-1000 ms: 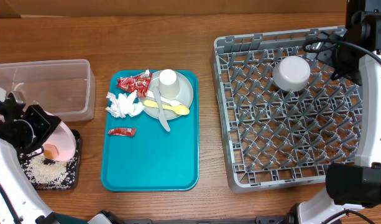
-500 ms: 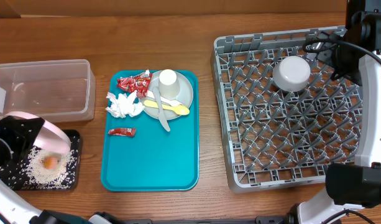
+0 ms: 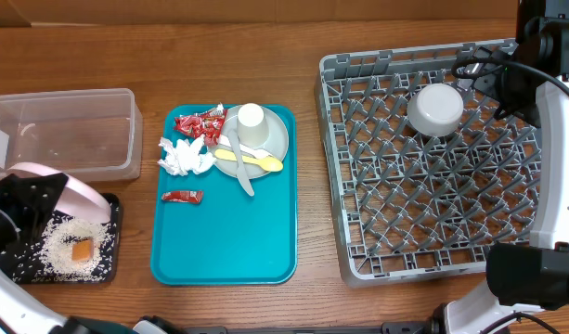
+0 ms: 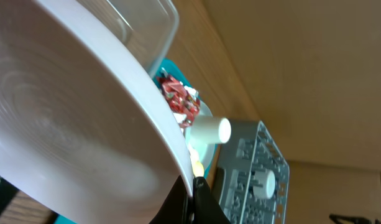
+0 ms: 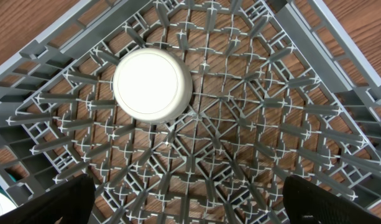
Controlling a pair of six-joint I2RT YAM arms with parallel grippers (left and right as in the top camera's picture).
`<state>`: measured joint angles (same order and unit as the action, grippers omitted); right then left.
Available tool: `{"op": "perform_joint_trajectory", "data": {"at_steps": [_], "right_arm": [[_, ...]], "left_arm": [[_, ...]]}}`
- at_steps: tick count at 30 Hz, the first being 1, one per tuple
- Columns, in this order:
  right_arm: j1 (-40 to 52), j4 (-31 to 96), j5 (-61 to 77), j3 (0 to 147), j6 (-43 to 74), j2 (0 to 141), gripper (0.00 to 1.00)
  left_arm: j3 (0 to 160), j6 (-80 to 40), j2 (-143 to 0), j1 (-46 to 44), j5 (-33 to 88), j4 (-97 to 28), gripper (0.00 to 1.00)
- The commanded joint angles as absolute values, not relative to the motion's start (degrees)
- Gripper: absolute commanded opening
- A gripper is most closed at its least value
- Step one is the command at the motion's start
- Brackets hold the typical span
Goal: Sort waste into correct bins and load items into the dishwasher rack
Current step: 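Tip the plate with the left gripper to drop the orange cube, then carry the plate back, set it on the teal tray, withdraw left gripper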
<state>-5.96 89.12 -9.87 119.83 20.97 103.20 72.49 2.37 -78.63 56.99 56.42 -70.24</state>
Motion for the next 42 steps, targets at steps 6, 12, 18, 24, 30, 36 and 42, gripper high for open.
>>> {"op": "perform_joint_trajectory", "data": {"at_steps": [6, 12, 18, 24, 30, 36, 42], "right_arm": [[-5.8, 88.8, -10.5, 120.0, 21.3, 102.7, 1.0], [-5.8, 88.8, -10.5, 120.0, 21.3, 102.7, 1.0], [-5.8, 88.8, -10.5, 120.0, 21.3, 102.7, 1.0], [-5.8, 88.8, -10.5, 120.0, 21.3, 102.7, 1.0], [-5.8, 88.8, -10.5, 120.0, 21.3, 102.7, 1.0], [-5.8, 88.8, -10.5, 120.0, 21.3, 102.7, 1.0], [-5.8, 88.8, -10.5, 120.0, 21.3, 102.7, 1.0]], "left_arm": [[80.5, 3.0, -64.5, 34.8, 44.6, -74.0, 0.04], [80.4, -9.0, -61.3, 4.5, 18.4, -80.3, 0.04], [74.6, -19.0, -63.0, -13.8, 12.9, -77.5, 0.04], [69.1, -25.3, -68.8, -25.8, 10.8, -71.2, 0.04], [68.7, -31.4, -79.3, -32.8, 3.0, -70.1, 0.04], [68.7, -33.6, -87.2, -37.2, 3.0, -68.8, 0.04], [68.7, -35.0, -91.7, -40.3, 2.8, -68.3, 0.05]]}}
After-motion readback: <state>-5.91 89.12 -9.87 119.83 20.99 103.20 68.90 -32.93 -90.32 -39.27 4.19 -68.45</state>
